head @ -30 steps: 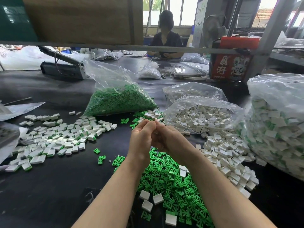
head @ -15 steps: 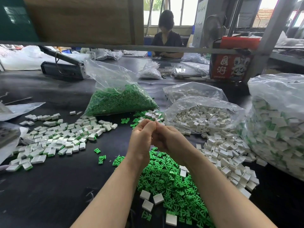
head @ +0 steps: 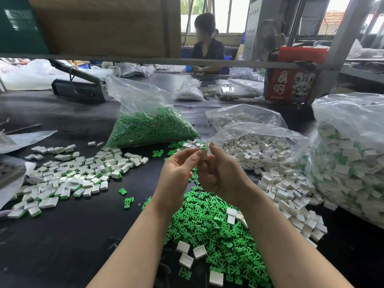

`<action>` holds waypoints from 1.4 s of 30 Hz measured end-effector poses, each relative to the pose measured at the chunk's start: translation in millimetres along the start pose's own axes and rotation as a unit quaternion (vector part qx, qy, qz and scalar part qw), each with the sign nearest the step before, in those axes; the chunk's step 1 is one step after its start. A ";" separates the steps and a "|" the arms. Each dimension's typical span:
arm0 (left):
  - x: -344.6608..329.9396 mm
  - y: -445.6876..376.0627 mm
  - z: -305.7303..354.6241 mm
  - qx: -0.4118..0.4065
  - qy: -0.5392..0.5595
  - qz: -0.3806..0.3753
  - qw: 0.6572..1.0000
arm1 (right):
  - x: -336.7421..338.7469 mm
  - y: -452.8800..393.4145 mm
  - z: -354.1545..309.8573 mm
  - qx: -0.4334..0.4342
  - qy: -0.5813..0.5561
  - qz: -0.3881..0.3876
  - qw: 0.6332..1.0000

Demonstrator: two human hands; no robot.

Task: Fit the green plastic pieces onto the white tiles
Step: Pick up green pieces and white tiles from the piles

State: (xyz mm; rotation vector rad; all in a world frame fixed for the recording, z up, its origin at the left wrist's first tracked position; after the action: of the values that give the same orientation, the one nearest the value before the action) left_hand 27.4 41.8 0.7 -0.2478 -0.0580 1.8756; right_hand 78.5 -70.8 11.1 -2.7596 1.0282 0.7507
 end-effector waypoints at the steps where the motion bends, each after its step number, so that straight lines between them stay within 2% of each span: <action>1: 0.8 0.1 0.5 -0.004 -0.001 0.003 1.000 | -0.3 0.6 -0.2 -0.003 0.002 0.000 1.000; 5: 4.4 -0.3 2.4 0.008 0.019 0.003 1.000 | 0.9 2.7 -2.4 0.004 0.062 0.035 0.997; 8: 11.1 -3.8 2.0 0.095 0.092 0.059 0.989 | 6.5 6.3 -7.3 0.026 0.224 0.121 0.967; 11: 26.9 -8.1 0.7 0.188 0.210 0.131 0.950 | 17.3 10.3 -10.8 0.018 0.378 0.187 0.906; 13: 42.6 -10.7 0.1 0.208 0.290 0.174 0.918 | 26.0 11.4 -12.6 0.008 0.461 0.209 0.862; 18: 84.6 -17.3 -5.9 0.204 0.356 0.272 0.871 | 45.9 13.3 -18.7 -0.028 0.642 0.242 0.727; 23: 103.1 -19.6 -4.9 0.166 0.379 0.328 0.849 | 57.0 14.2 -19.0 -0.076 0.702 0.273 0.654; 25: 104.9 -19.5 -3.3 0.138 0.381 0.336 0.850 | 57.8 14.3 -18.6 -0.061 0.705 0.279 0.649; 30: 105.7 -18.1 2.6 0.070 0.400 0.338 0.849 | 54.0 13.1 -14.8 0.021 0.691 0.279 0.666; 32: 103.7 -17.1 3.2 0.066 0.407 0.321 0.853 | 52.4 11.6 -9.3 0.033 0.691 0.258 0.674; 34: 97.7 -17.7 3.7 0.082 0.399 0.297 0.864 | 52.4 9.3 -3.5 0.025 0.708 0.240 0.664; 38: 77.1 -18.0 5.0 0.135 0.329 0.207 0.911 | 56.0 6.9 -0.9 0.016 0.718 0.247 0.650; 42: 50.8 -13.3 0.0 0.174 0.157 0.100 0.967 | 58.3 6.6 -1.0 0.042 0.731 0.251 0.633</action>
State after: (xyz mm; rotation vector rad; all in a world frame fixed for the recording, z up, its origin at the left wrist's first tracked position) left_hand 24.9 94.1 -4.3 -0.3129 0.5257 1.9858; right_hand 112.6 -110.3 -15.7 -2.4900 1.8255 -1.8971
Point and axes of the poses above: each hand's wrist, its own y-axis away from the middle knuckle, its own x-axis out of the back of the hand, z = x × y, the point moved 1 cm from there along -y, towards the middle knuckle, and after that the axes turned 8 degrees about -y, right-handed, at the moved point
